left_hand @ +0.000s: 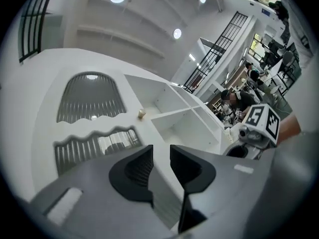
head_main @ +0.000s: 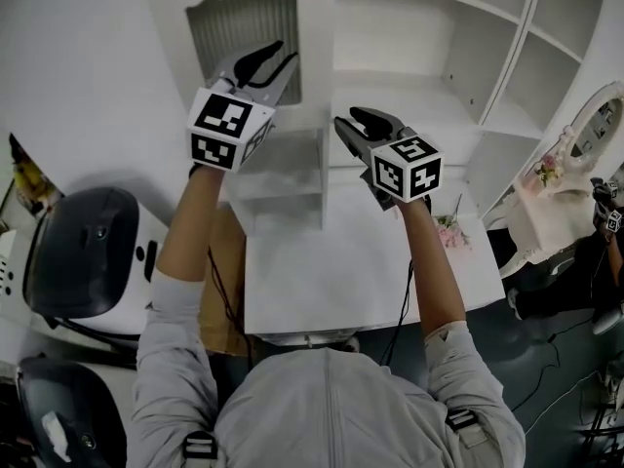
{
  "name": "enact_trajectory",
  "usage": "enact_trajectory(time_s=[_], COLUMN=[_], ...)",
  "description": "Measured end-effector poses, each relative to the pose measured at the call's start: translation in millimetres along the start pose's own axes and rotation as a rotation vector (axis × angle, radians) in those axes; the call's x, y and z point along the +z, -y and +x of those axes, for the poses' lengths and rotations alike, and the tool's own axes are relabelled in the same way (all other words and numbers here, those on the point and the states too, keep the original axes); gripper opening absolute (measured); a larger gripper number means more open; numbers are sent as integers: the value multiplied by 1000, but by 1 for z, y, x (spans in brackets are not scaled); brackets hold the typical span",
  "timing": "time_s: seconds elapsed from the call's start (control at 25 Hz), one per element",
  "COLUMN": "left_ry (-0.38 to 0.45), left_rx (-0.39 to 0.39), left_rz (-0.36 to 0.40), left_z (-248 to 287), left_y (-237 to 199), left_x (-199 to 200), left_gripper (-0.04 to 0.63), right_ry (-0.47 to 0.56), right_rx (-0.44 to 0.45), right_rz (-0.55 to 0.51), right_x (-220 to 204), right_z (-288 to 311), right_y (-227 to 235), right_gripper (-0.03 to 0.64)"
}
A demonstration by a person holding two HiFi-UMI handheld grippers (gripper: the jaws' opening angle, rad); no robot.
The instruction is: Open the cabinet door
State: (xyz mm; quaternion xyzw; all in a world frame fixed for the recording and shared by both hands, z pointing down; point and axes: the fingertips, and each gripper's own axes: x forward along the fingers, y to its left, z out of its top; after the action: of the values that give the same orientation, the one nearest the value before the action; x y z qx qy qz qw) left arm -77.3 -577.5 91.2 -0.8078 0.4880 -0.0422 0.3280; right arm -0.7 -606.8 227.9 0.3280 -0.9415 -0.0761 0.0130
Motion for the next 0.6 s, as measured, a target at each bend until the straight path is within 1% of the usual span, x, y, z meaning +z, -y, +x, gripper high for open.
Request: enact_trajectory(time_s=[0.08,0.12,0.28,0.44,0.6], left_ry=[17,22,32,66,79], left_rx=[5,15,84,170,210], left_rz=[-11,-4,55,123,183], left_z=[14,20,33,52,66], left_y=[-5,-7,-22,-38,-45], left_x=[10,14,28,44,60], left_gripper=[124,124,130,133,141], right_ry=[-2,1,19,26,48], right_rx=[26,37,76,121,155], right_rz=[6,8,4,-7,-13], right_x=[0,0,6,10,15], right_z=[9,13,29,40,45], right_y=[8,12,15,21,25], right_gripper=[151,152,151,151,150])
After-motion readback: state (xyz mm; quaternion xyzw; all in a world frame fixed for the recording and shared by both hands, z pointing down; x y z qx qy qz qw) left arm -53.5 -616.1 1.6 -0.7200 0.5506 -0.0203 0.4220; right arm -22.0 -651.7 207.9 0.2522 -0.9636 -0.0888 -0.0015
